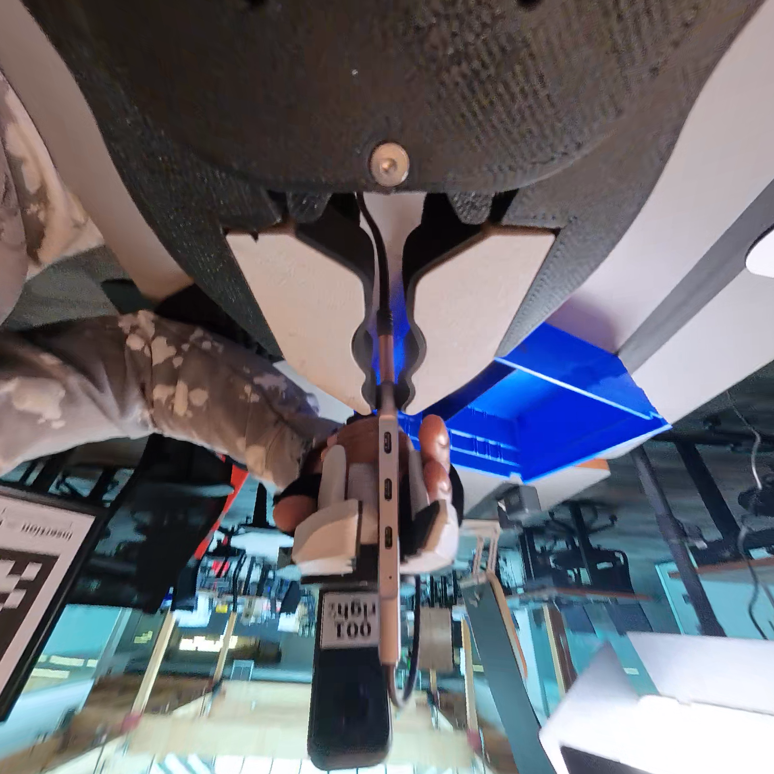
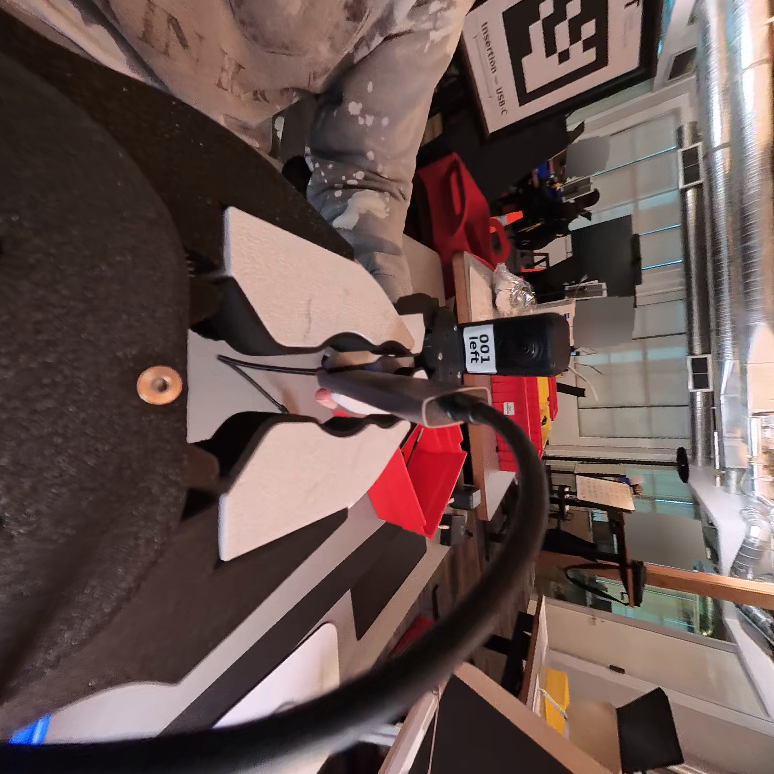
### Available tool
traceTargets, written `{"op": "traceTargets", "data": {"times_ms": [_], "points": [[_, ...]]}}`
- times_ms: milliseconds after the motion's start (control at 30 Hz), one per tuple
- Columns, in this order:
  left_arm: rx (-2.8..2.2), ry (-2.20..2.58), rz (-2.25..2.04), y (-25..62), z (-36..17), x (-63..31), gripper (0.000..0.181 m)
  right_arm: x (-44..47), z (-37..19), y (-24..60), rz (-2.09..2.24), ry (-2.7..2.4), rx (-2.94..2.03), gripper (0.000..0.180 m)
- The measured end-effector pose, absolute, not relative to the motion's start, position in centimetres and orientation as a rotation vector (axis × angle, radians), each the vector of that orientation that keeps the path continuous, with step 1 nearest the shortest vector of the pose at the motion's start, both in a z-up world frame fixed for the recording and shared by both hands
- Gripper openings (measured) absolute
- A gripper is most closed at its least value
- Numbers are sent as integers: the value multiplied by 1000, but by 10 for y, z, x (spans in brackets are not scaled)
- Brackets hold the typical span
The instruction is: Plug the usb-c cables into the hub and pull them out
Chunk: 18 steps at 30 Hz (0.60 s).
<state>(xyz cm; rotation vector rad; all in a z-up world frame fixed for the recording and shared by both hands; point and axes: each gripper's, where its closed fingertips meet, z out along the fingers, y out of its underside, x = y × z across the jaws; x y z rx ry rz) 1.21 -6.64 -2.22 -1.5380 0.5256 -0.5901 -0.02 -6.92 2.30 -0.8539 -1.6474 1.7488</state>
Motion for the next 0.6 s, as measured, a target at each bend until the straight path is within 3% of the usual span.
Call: {"op": "traceTargets", "data": {"times_ms": [300,600], "points": [[-1316,407,-712,-74,5,3,10,4,33,-67,1822,-1575,-800,16],[-1369,439,-751,-71,-7,11,10,8,32,-68,1759,-1634,-812,9]]}}
